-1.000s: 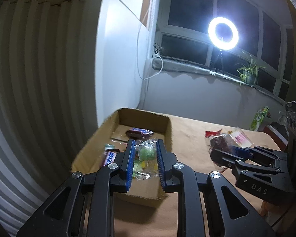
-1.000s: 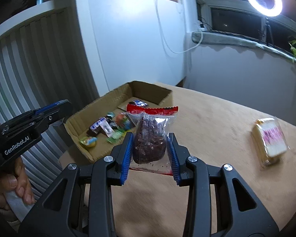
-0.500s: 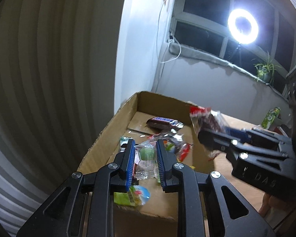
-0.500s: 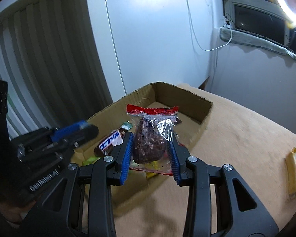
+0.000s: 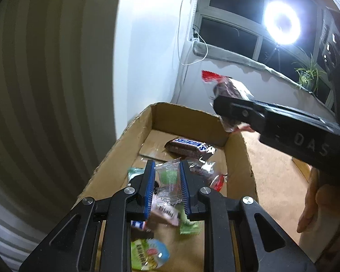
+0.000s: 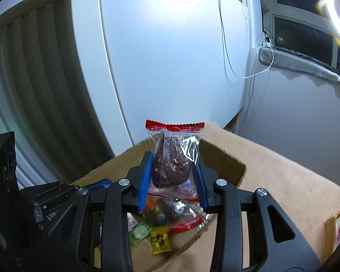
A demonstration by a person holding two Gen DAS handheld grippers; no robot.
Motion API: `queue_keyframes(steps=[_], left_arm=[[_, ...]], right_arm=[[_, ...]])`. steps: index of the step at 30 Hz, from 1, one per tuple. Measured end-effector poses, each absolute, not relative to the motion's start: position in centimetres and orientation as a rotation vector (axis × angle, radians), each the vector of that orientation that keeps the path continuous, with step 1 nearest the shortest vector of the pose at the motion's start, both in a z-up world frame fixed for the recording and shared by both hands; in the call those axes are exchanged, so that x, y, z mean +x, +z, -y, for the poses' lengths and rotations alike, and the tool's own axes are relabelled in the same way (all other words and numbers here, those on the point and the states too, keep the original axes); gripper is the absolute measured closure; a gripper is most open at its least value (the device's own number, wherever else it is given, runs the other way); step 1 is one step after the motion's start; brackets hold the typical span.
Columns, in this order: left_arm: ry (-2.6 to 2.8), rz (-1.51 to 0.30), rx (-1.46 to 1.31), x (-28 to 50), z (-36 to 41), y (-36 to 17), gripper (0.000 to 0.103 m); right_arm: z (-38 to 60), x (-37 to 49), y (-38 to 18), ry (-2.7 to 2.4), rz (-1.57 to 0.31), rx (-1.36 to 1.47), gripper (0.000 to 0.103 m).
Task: Organize snacks
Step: 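Lower both held candies into the box and open both tools, then move both open tools to the wrapped bread loaf on the table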
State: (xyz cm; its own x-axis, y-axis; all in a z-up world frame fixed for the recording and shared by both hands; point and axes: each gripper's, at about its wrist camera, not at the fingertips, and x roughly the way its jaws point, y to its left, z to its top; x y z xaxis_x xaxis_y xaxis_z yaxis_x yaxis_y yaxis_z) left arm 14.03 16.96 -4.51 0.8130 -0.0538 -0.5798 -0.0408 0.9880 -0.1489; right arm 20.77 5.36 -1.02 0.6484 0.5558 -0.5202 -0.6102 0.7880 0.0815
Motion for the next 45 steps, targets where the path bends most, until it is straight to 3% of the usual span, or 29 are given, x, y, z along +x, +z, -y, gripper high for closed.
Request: queue_keyframes(steps=[2,3,4,5,7,9,24,29,37,41,45], left_arm=[[-0.003,-0.646,-0.153,14.7,-16.7,-4.9,0.082],[-0.003,-0.671,-0.153,15.1,-16.5,-5.2,0.068],[-0.003,-0.700,-0.153,15.4,-16.4,-5.5,0.048],[-0.001,-0.695,-0.161,15.1,-16.5,-5.5,0.044],[0.023,-0.667,-0.158,14.1,-16.7,-5.1,0.033],[0.047,-0.658,-0.151,13.5,-16.7,-4.9,0.032],[0.048,-0.554,-0.091,8.0,-14.2,-0.5,0.029],[0.041,-0.534,-0.084,6.9,-13.1,0.2,0.028],[-0.004,-0.536,-0.075,5.1,-11.1,0.2,0.024],[-0.018,-0.540,-0.047,4.3,-9.8,0.3,0.024],[-0.042,-0.556,-0.032,3.8,-8.5,-0.2,0.024]], right_arm=[[-5.5,21.5,-1.0,0.661,-0.551,-0.101,0.066],[-5.6,22.0,-1.2,0.660,-0.552,-0.104,0.060],[-5.9,22.7,-1.7,0.657,-0.576,-0.119,0.052],[-6.2,23.6,-2.6,0.638,-0.639,-0.137,0.042],[-5.4,23.3,-2.7,0.637,-0.636,-0.108,0.041],[-4.4,22.0,-2.7,0.636,-0.613,-0.104,0.036],[1.5,14.6,-1.2,0.570,-0.536,-0.015,0.030],[3.0,12.2,-0.7,0.542,-0.507,0.001,0.023],[5.4,9.3,-1.0,0.537,-0.514,0.018,0.022],[7.2,7.9,-1.3,0.517,-0.514,0.024,0.017],[8.8,7.1,-1.9,0.494,-0.525,0.035,0.006]])
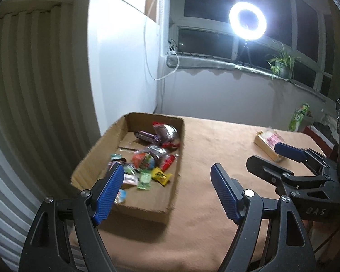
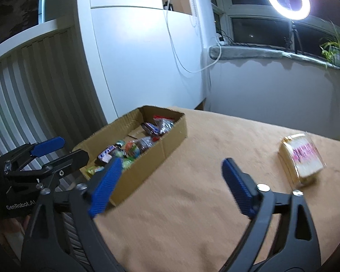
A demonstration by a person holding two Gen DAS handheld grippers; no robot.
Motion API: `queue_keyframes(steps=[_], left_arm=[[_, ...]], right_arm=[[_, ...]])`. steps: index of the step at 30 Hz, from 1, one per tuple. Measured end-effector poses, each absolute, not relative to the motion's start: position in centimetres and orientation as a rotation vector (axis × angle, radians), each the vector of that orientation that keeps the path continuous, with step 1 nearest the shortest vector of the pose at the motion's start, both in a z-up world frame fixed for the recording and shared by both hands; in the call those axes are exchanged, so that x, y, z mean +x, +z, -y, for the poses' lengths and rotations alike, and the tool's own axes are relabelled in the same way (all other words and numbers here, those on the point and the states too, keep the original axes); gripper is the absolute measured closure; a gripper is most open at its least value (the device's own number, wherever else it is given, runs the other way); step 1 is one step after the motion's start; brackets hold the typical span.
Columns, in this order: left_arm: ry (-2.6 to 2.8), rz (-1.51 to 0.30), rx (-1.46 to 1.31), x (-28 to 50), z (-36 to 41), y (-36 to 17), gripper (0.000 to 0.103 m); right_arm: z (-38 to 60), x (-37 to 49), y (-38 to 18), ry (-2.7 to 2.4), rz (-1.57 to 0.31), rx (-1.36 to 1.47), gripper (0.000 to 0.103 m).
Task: Organize snacks
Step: 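Move both open tools to the wrapped bread loaf on the table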
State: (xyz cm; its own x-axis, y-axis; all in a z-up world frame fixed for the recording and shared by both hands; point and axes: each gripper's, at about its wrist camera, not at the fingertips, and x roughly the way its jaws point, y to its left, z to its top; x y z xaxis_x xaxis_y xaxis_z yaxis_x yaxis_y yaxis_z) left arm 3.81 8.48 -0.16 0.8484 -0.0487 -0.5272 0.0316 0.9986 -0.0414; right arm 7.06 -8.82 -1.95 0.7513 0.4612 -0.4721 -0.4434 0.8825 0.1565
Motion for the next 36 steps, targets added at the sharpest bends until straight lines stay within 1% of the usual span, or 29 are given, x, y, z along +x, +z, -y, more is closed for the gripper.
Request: queue_keyframes(steps=[11,20,29,36], left_arm=[[-0.091,-0.587,0.012,3.4,-4.9,-0.7,0.024],[-0.161,-0.621,-0.003,5.0,-1.7,-1.3,0.024],[-0.314,-0.684,-0.023,12.0,3.8,-2.5,0.024],[-0.408,-0.705,0.008,19.1,8.2,-2.9,0.024]], right_arm=[[12.8,6.2,-3.7,0.443,-0.543,0.082,0.006],[17.2,7.1,-4.8,0.385,-0.551,0.147,0.006],[24.3,9.1,-7.6,0.235,-0.608,0.251,0.006],[28.5,10.6,-9.6,0.168,-0.661,0.311,0.006]])
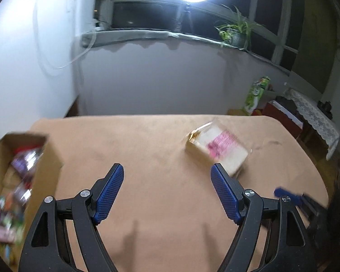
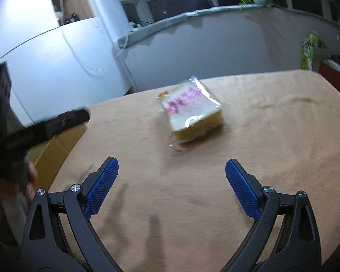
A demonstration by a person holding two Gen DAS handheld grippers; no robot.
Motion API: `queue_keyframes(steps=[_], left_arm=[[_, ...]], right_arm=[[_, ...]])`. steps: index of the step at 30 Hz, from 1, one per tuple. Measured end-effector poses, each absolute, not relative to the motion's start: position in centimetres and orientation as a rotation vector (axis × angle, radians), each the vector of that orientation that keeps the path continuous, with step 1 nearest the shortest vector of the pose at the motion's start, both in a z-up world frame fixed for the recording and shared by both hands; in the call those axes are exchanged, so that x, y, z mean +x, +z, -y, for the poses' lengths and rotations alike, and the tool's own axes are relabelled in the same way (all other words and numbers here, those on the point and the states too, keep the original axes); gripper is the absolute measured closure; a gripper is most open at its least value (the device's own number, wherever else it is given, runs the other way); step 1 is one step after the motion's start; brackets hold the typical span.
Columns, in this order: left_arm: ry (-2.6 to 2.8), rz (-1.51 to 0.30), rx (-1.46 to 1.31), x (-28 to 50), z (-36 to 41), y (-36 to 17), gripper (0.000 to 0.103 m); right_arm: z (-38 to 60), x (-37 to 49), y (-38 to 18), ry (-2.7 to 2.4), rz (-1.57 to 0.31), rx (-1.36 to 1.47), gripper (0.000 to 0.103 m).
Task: Organize snacks
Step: 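Move both open tools to the wrapped bread loaf on the table, then grasp the pink-printed bread loaf with the left tool while the right tool pinches its other end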
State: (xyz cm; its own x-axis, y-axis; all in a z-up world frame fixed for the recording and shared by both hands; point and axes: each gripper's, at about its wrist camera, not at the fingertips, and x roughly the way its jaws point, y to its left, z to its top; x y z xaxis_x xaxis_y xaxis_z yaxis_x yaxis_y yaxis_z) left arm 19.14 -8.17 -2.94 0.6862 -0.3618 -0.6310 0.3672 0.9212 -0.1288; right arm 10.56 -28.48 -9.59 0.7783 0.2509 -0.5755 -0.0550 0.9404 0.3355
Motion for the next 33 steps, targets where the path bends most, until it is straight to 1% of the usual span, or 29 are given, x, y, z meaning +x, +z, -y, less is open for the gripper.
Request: queue_keyframes(steps=[7,13,17,19,23,28,33], left_arm=[[-0.505,-0.761,0.018,25.7,11.6,-4.0,0.024],[-0.671,-0.817,0.001,30.1,14.0,-5.8,0.024],[-0.786,-0.860,0.013,32.1,15.4,-6.9,0.024],[-0.843,-0.915,-0.007,32.6,15.9,-8.0,0.023],[-0.915,-0.980,-0.067,31.9,15.9,-9.0,0.023],[-0.936,-0.994,-0.083,28.4,14.8,-8.9,0.023],[-0.934,-1.019,-0.193,24.1,12.6,-8.9,0.023]], right_arm=[[30.3,12.8,-11.6,0.165,-0.735,0.377,0.005],[30.9,14.6,-12.2,0.169,-0.770,0.390,0.005],[30.8,15.9,-12.2,0.171,-0.787,0.379,0.005],[30.7,16.4,-12.1,0.171,-0.794,0.375,0.005],[30.4,17.4,-12.0,0.190,-0.807,0.363,0.005],[30.5,17.9,-11.9,0.223,-0.814,0.352,0.005],[30.2,16.7,-11.6,0.265,-0.807,0.296,0.005]])
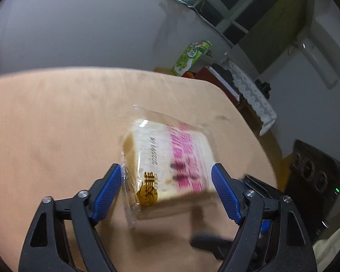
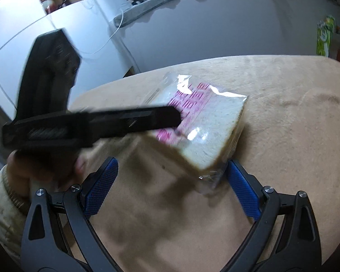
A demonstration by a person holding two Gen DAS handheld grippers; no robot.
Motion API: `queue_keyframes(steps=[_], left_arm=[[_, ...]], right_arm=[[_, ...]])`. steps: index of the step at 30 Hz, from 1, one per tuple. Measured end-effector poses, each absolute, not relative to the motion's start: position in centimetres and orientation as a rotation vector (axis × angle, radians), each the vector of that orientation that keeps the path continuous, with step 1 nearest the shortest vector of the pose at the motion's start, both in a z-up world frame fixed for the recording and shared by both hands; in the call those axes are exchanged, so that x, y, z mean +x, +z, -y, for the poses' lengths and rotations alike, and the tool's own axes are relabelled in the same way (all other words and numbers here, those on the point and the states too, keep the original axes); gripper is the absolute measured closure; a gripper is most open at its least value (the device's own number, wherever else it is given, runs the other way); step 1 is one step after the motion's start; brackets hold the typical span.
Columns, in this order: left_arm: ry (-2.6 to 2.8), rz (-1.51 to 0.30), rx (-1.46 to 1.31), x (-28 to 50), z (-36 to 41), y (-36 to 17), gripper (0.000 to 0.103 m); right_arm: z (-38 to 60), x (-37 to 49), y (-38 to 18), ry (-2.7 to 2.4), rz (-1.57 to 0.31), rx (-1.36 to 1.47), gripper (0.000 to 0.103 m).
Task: Organize snacks
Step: 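Grasp the pink-printed bread loaf with the left tool while the right tool pinches its other end, then lift the bread loaf with both tools and carry it over the box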
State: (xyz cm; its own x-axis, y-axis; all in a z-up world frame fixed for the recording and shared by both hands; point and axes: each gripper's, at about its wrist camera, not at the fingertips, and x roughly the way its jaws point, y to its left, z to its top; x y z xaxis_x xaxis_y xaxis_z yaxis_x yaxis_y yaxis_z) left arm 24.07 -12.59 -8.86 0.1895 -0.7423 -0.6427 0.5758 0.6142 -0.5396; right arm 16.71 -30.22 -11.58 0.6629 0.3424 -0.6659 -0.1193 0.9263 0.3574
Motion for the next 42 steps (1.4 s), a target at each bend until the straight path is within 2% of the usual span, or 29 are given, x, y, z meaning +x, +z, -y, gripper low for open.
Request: queue_keyframes(steps=[4,10,13,15,23,29,42], left_arm=[[-0.894,-1.033,-0.256,19.9,10.7,-9.1,0.023],[-0.804,-0.980,-0.140,18.4,10.4,-8.7,0.023],[-0.777,-0.970,-0.102,19.3,11.8,-9.0,0.023],[-0.771,-0.961,-0.094,19.6,12.5,-9.2,0.023],[-0.741,-0.902,-0.047,18.0,13.3,-8.7,0.028],[-0.699,-0.862,-0.045,16.4,12.9,-7.4,0.029],[-0.615,-0.747,-0.047,11.8,11.5,-2.1,0.029]], right_arm=[[30.2,14.5,-11.4,0.315,-0.796,0.252,0.004],[30.6,12.1,-11.1,0.292,-0.777,0.125,0.005],[30.4,12.0,-10.8,0.309,-0.756,0.077,0.018],[30.1,12.2,-10.8,0.303,-0.760,0.048,0.031],[29.6,11.7,-10.7,0.309,-0.756,0.051,0.042],[28.8,10.8,-10.2,0.315,-0.724,0.045,0.043],[26.4,5.9,-4.6,0.363,-0.574,0.012,0.043]])
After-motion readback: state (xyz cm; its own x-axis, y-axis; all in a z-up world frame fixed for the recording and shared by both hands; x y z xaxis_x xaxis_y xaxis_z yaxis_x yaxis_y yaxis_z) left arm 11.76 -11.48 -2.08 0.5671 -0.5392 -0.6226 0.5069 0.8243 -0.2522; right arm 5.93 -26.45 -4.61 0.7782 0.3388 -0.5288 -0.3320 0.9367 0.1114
